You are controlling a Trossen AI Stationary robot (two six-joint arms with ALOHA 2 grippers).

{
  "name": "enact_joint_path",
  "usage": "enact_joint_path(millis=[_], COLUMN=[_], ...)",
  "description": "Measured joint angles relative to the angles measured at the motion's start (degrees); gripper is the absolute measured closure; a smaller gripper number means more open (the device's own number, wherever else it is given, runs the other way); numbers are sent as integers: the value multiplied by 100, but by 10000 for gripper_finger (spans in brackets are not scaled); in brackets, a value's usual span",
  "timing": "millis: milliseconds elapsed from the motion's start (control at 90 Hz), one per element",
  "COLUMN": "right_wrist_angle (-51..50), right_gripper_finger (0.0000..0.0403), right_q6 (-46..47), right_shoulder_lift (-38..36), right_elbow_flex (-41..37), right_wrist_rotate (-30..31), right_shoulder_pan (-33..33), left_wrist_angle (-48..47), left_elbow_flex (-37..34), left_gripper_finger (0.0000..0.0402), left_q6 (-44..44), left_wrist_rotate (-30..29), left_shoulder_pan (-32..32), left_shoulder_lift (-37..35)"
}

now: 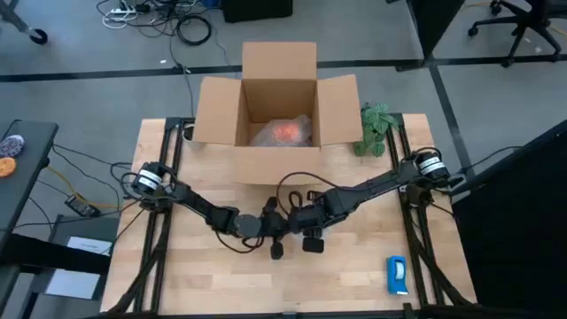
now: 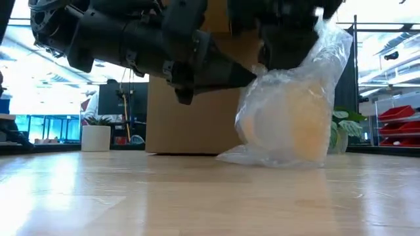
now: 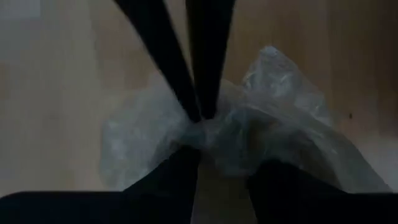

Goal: Wrap mug
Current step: Wrap the yellow mug with the bubble wrap

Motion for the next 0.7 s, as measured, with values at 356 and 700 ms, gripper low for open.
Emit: enact_joint_path(millis=[356,700], right_wrist_angle=[887,2844], right_gripper_finger=[297,300], right_q6=[-434,-984], right_shoulder_lift=[-35,27], right_elbow_flex=[-643,-671], right_wrist_rotate=[-416,-1688], right_shoulder_pan=[-393,-585], left_wrist_angle=[-932,-3442], left_elbow_flex=[1,4], left_gripper_finger=[402,402], left_q6=[493,358], left_wrist_rotate=[-181,-261], left_shoulder_pan=[-12,-254], left_shoulder_lift=[-917,-2364])
